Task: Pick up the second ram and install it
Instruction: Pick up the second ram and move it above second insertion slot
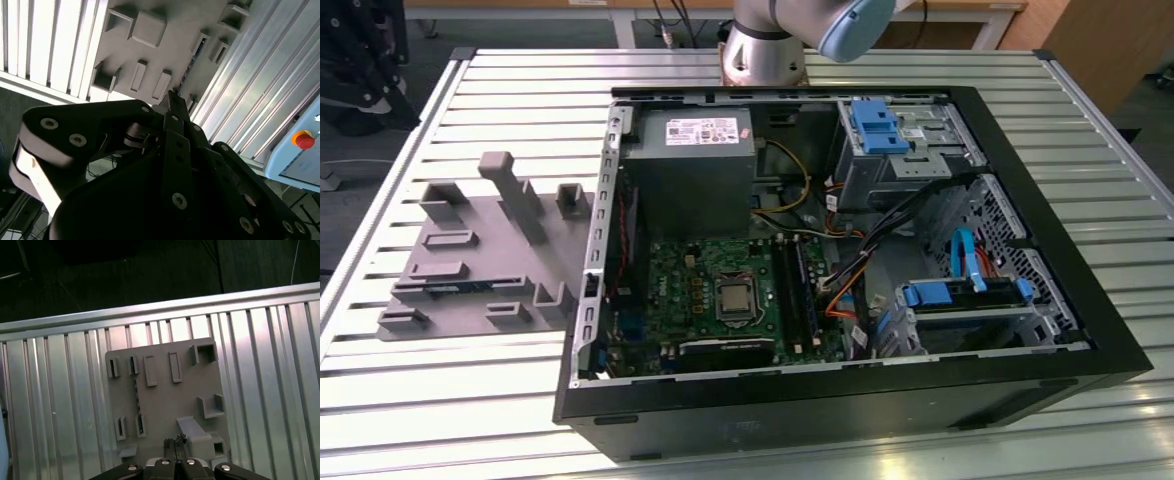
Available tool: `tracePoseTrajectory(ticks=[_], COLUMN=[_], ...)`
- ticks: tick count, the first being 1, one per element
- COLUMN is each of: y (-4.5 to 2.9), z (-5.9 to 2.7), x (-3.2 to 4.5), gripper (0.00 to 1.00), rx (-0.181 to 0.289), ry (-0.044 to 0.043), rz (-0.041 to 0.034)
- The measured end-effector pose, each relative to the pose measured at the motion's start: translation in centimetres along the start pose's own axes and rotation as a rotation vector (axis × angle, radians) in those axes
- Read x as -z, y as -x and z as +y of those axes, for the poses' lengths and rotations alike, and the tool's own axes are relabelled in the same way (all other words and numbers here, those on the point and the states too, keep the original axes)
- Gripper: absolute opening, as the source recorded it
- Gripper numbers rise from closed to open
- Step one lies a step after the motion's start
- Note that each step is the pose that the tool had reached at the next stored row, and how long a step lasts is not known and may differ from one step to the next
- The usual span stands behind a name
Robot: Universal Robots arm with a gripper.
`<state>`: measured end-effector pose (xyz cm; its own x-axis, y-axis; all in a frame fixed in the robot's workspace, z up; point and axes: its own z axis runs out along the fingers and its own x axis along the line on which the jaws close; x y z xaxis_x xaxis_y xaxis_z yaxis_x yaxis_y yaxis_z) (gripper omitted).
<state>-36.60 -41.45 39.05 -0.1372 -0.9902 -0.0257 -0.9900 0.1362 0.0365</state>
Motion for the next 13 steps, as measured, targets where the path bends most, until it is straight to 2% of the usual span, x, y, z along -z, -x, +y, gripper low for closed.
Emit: tracePoseTrajectory(ticks=[9, 11, 13], y=[0.00, 0.00, -0.06], z=[0.00, 0.00, 0.30], x=[0.00, -0.01, -0.03], gripper=[0.11, 0.11, 0.11], rx=[0.011, 0.043, 0.054], ry=[0.0003, 0.0010, 0.0015], rz=[0.0004, 0.0015, 0.0021])
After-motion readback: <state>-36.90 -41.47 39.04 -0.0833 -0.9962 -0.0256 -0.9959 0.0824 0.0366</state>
